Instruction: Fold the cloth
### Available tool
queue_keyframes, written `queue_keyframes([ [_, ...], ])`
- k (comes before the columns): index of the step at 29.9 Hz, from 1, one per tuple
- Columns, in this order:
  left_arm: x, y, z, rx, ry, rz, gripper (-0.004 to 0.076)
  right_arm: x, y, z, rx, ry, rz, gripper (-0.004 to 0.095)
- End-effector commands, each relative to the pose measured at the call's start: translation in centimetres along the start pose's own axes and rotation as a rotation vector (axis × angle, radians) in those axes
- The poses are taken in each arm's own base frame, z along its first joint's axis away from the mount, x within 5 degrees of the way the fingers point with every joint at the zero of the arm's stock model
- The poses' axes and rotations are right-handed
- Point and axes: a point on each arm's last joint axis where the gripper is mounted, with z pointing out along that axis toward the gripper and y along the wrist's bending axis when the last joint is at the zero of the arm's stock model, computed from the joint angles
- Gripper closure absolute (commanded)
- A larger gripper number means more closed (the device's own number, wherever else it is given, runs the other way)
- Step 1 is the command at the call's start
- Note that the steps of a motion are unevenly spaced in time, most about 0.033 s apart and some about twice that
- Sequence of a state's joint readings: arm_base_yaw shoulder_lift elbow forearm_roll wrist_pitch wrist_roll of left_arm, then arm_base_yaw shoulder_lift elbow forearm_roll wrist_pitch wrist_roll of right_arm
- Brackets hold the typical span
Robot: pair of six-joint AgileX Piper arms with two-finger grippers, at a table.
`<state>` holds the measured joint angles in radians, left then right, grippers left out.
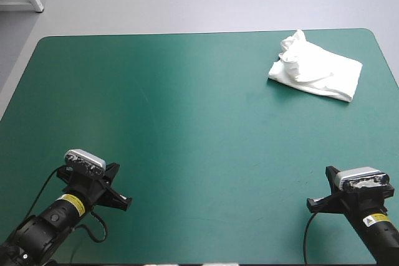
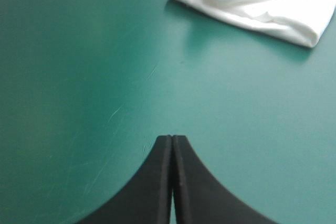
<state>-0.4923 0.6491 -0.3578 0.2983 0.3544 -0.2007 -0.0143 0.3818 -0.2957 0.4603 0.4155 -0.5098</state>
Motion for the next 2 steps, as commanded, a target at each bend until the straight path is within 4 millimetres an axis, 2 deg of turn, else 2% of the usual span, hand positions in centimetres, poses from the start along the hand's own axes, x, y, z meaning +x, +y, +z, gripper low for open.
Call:
queue_keyframes([
  [1,-1.12,0.0,-0.78,0.009,-0.119,-0.015,0.0705,-1.43,-0.14,-0.9,0.031,-0.123,-0.035,0.0925],
  [2,-1.15,-0.01,-0.81,0.01,-0.122,-0.015,0.0705,-1.21,-0.08,-0.85,0.025,-0.103,-0.045,0.0925],
])
